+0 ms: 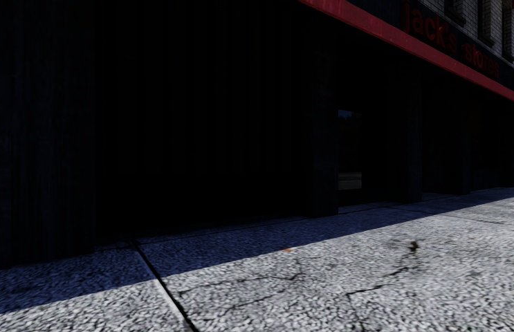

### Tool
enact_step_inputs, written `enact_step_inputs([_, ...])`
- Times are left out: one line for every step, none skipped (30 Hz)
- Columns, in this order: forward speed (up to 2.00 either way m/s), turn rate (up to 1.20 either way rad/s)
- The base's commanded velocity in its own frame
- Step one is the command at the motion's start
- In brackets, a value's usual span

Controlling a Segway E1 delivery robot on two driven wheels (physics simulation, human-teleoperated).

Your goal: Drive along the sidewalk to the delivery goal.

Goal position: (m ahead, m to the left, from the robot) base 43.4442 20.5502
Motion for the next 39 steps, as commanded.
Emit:
enact_step_inputs([0.00,0.00])
enact_step_inputs([0.00,0.00])
enact_step_inputs([0.00,0.00])
enact_step_inputs([0.00,0.00])
enact_step_inputs([0.00,0.00])
enact_step_inputs([0.00,0.00])
enact_step_inputs([0.00,0.00])
enact_step_inputs([0.00,0.00])
enact_step_inputs([0.00,0.00])
enact_step_inputs([0.00,0.00])
enact_step_inputs([0.00,0.00])
enact_step_inputs([0.00,0.00])
enact_step_inputs([0.00,0.00])
enact_step_inputs([0.00,0.00])
enact_step_inputs([0.00,0.00])
enact_step_inputs([0.00,0.00])
enact_step_inputs([0.00,0.00])
enact_step_inputs([0.00,0.00])
enact_step_inputs([0.00,0.00])
enact_step_inputs([0.00,0.00])
enact_step_inputs([0.00,0.00])
enact_step_inputs([0.00,0.00])
enact_step_inputs([0.00,0.00])
enact_step_inputs([0.00,0.00])
enact_step_inputs([0.00,0.00])
enact_step_inputs([0.00,0.00])
enact_step_inputs([0.00,0.00])
enact_step_inputs([0.00,0.00])
enact_step_inputs([0.00,0.00])
enact_step_inputs([0.00,0.00])
enact_step_inputs([0.10,0.00])
enact_step_inputs([0.46,0.00])
enact_step_inputs([0.46,0.00])
enact_step_inputs([0.82,-0.11])
enact_step_inputs([1.05,-0.19])
enact_step_inputs([1.20,-0.23])
enact_step_inputs([1.20,-0.23])
enact_step_inputs([1.26,-0.26])
enact_step_inputs([1.27,-0.41])
